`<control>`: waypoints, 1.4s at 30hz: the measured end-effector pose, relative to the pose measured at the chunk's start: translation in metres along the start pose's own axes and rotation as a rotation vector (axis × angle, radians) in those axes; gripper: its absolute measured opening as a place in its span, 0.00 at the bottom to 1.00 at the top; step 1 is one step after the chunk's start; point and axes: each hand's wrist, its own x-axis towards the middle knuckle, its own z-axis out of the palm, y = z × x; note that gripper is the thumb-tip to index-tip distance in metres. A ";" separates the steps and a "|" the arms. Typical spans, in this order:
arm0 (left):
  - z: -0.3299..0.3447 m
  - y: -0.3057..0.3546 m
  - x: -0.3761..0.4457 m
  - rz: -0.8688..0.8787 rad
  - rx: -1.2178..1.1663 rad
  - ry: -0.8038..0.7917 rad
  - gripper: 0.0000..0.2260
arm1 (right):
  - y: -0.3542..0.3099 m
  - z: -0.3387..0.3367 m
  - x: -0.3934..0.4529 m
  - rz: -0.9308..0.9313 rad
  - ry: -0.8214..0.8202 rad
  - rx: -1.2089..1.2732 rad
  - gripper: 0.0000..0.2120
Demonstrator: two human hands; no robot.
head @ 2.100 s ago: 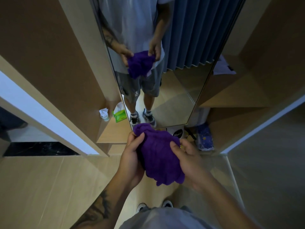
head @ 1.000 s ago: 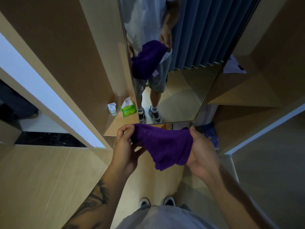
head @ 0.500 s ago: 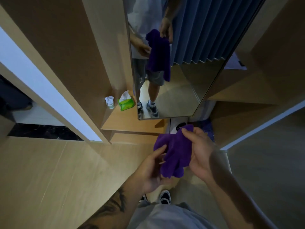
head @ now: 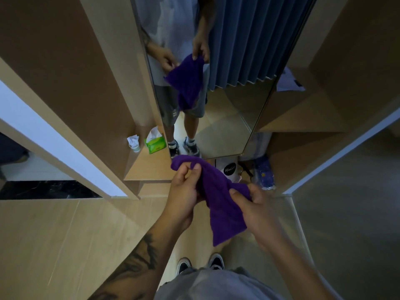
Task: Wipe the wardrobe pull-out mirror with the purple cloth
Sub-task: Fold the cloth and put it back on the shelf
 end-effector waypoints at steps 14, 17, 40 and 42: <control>0.018 0.056 -0.005 0.198 0.262 -0.396 0.08 | 0.006 0.005 0.020 -0.151 -0.153 -0.222 0.37; 0.011 0.071 -0.002 0.257 0.403 -0.549 0.09 | -0.017 0.002 0.032 -0.339 -0.287 -0.293 0.38; -0.033 -0.007 0.025 -0.152 0.683 -0.398 0.05 | -0.094 -0.003 0.003 0.185 -0.309 0.680 0.25; -0.033 -0.025 0.015 -0.332 0.399 -0.449 0.11 | -0.093 -0.007 0.001 0.194 -0.290 0.729 0.26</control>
